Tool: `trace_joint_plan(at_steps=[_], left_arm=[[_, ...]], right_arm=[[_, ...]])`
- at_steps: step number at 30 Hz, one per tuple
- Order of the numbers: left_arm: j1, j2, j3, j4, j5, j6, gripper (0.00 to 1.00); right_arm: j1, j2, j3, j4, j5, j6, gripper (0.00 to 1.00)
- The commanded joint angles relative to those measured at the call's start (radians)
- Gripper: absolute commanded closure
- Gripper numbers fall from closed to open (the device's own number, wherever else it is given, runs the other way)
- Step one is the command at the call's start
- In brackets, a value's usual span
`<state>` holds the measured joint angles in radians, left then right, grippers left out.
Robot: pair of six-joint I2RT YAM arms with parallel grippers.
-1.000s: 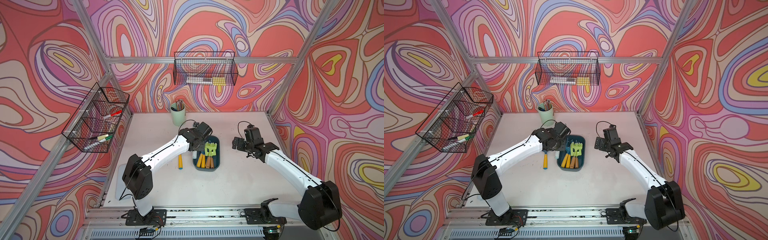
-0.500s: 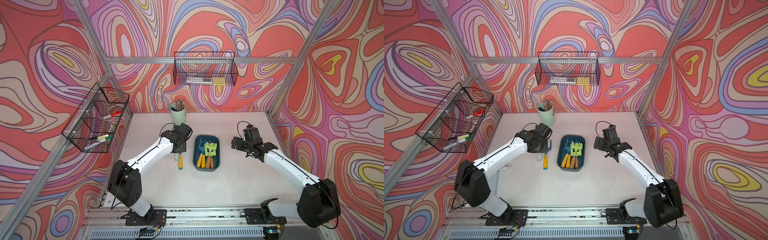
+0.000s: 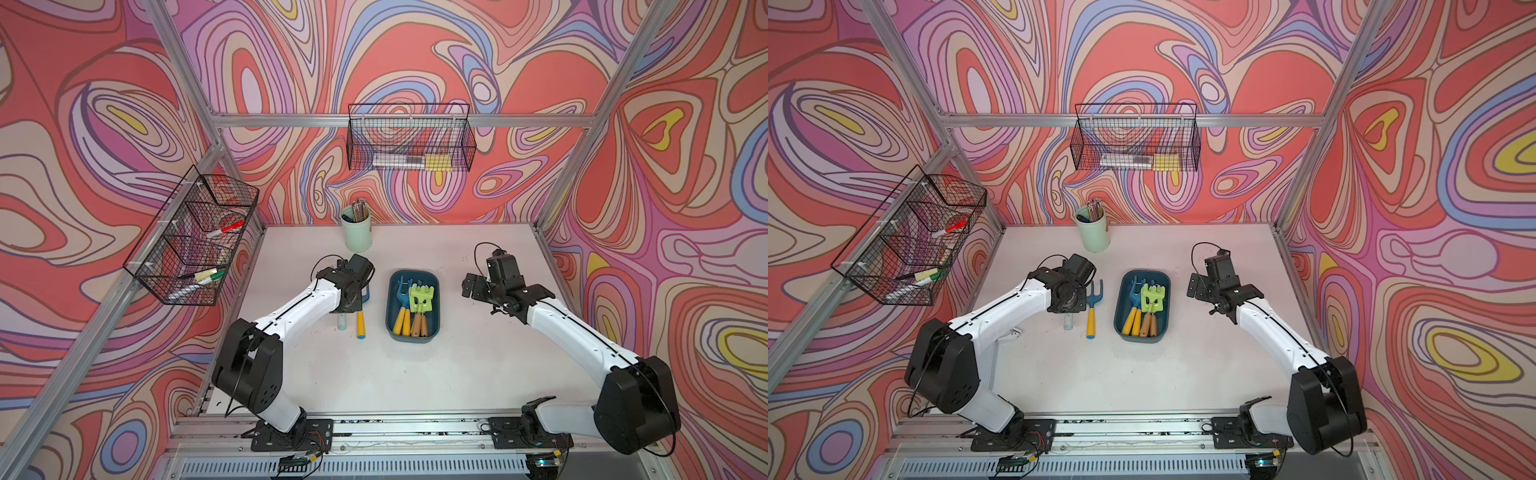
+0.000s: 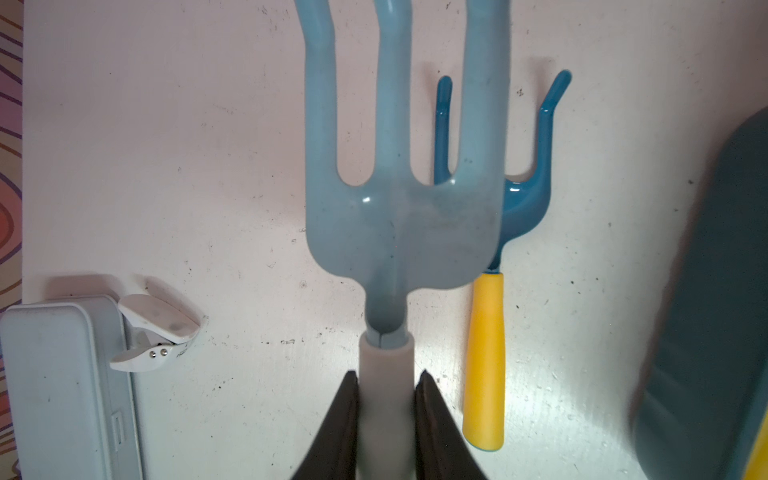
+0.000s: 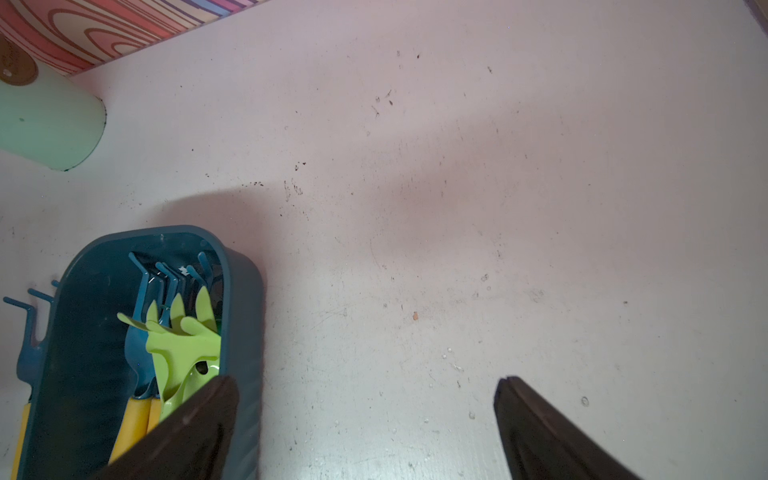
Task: Take the hand rake out of the storage box
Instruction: Place the rake at the center of the board.
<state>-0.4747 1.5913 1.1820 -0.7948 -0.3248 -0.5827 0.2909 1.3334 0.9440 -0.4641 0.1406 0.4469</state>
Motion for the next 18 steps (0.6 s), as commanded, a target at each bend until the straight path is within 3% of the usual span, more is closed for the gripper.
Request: trace_joint_plan(at_steps=[1,18], left_arm=[[0.022,-0.009,-0.024,0.023,-0.023,0.012,0.94],[0.071,0.076,-0.112,0.115,0.017,-0.002,0.96]], right_arm=[[0.008,0.01,0.007,0.004,-0.006,0.009,0.02],[0.028,0.021,0.024,-0.006,-0.003,0.014,0.02]])
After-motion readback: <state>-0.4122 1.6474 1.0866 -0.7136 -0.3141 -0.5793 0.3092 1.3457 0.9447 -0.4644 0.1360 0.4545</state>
